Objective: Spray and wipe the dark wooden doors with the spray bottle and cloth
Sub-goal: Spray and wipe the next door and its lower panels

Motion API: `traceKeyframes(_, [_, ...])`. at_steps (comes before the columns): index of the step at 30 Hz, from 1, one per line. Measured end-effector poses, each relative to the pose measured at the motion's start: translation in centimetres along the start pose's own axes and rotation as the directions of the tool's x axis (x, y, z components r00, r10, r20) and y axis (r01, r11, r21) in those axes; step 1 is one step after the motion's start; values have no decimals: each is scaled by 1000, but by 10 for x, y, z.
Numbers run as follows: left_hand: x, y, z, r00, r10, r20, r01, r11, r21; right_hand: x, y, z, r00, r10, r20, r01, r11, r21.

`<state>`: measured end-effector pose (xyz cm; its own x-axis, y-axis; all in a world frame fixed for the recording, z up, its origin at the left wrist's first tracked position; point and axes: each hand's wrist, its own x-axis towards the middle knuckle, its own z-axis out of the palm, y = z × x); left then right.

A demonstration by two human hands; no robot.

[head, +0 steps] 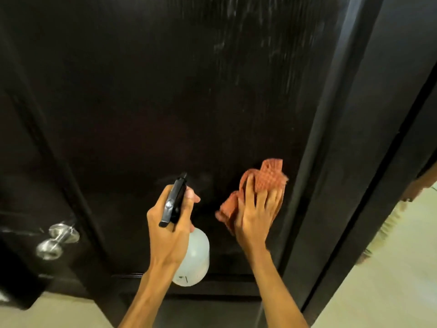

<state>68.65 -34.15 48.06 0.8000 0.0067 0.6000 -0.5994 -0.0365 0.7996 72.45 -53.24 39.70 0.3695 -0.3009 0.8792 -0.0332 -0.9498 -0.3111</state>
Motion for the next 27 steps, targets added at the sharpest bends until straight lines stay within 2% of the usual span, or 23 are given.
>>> traceKeyframes(2, [-4,1,3,1000,-14,-11,14,1000,6,-37,11,3,994,-22,103,24,1000,-18])
traceKeyframes(3, [-4,1,4,1000,-17,-20,17,1000,14,-35,15,2,994,-40,102,41,999,-15])
traceKeyframes(7, [-9,3,5,998,-38,-58,41,998,43,43,12,-15,985,-156,-78,158,987,26])
traceKeyframes(9, [-12,2,5,997,-46,-68,50,997,53,51,15,-12,985,-128,-117,136,988,69])
traceKeyframes(12, [-17,2,6,994,-59,-90,63,997,51,-11,17,2,999,-13,39,10,997,74])
traceKeyframes(14, [-18,1,3,993,-59,-101,64,997,50,-40,17,4,991,-10,132,2,998,63])
traceKeyframes(15, [-18,0,2,992,-61,-107,67,996,52,-31,15,1,992,-22,122,13,997,74])
traceKeyframes(19, [-16,-6,-4,990,-70,-121,79,994,73,52,5,-16,982,-125,-141,139,986,90])
traceKeyframes(21, [-15,-9,-8,990,-76,-120,85,993,79,51,0,-6,978,-40,-205,61,993,98])
traceKeyframes(23, [-13,-12,-16,988,-77,-133,87,994,73,10,-11,12,992,25,-121,-17,998,67])
traceKeyframes(26, [-11,-18,-35,985,-69,-157,82,994,75,-56,-30,37,987,-118,114,116,993,19])
traceKeyframes(27, [-10,-20,-43,984,-70,-164,82,994,71,-57,-39,40,975,-168,144,167,986,18])
